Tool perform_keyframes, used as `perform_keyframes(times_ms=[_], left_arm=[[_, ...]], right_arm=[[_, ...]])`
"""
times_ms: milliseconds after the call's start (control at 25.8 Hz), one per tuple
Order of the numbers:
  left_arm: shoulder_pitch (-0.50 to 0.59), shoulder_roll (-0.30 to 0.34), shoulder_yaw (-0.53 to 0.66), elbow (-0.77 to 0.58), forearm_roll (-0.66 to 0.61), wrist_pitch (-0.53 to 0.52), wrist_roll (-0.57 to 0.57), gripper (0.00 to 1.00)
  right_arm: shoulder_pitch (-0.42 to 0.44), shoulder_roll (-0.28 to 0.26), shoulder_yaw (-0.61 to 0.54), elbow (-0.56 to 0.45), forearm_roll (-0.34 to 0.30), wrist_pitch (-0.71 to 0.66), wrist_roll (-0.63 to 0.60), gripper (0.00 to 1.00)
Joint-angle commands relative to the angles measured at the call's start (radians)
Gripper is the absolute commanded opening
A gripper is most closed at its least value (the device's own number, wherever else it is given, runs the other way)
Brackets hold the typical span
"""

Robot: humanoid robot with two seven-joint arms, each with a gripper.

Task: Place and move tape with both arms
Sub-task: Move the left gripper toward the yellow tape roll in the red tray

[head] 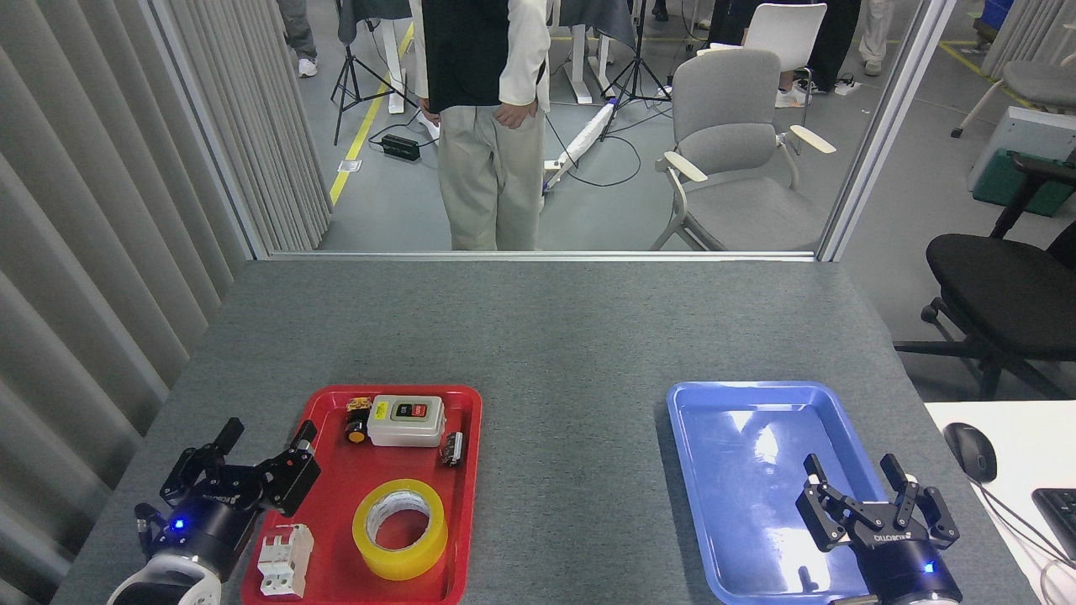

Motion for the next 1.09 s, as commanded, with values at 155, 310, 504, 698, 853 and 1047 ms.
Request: perform_keyframes(times_ms=[155, 310, 504, 698, 853, 1047], left_arm=[[0.004, -0.001, 0.025, -0.017, 0.011, 0.01, -0.002, 0.99], [0.014, 0.001, 0.038, -0.032, 0.014, 0.008, -0.005, 0.99], [0.012, 0.002, 0.045, -0.037, 0.015, 0.002, -0.042, 0.99], [-0.042, 0.002, 0.045, -0.06, 0.024, -0.058, -0.299, 0.99], [-0.08, 0.004, 0.042, -0.06, 0.026, -0.136, -0.517, 0.99], [-0.109, 0.019, 0.041, -0.061, 0.028, -0.257, -0.804, 0.99]], right_arm=[[0.003, 0.02, -0.016, -0.019, 0.054, -0.009, 0.001, 1.0], [0.026, 0.023, -0.023, -0.042, 0.075, -0.012, 0.001, 1.0], [0.048, 0.039, -0.039, -0.058, 0.077, -0.015, 0.001, 1.0], [0.074, 0.056, -0.045, -0.074, 0.1, -0.015, 0.001, 1.0], [0.074, 0.055, -0.045, -0.083, 0.098, -0.015, 0.001, 1.0], [0.075, 0.056, -0.046, -0.088, 0.1, -0.015, 0.001, 1.0]])
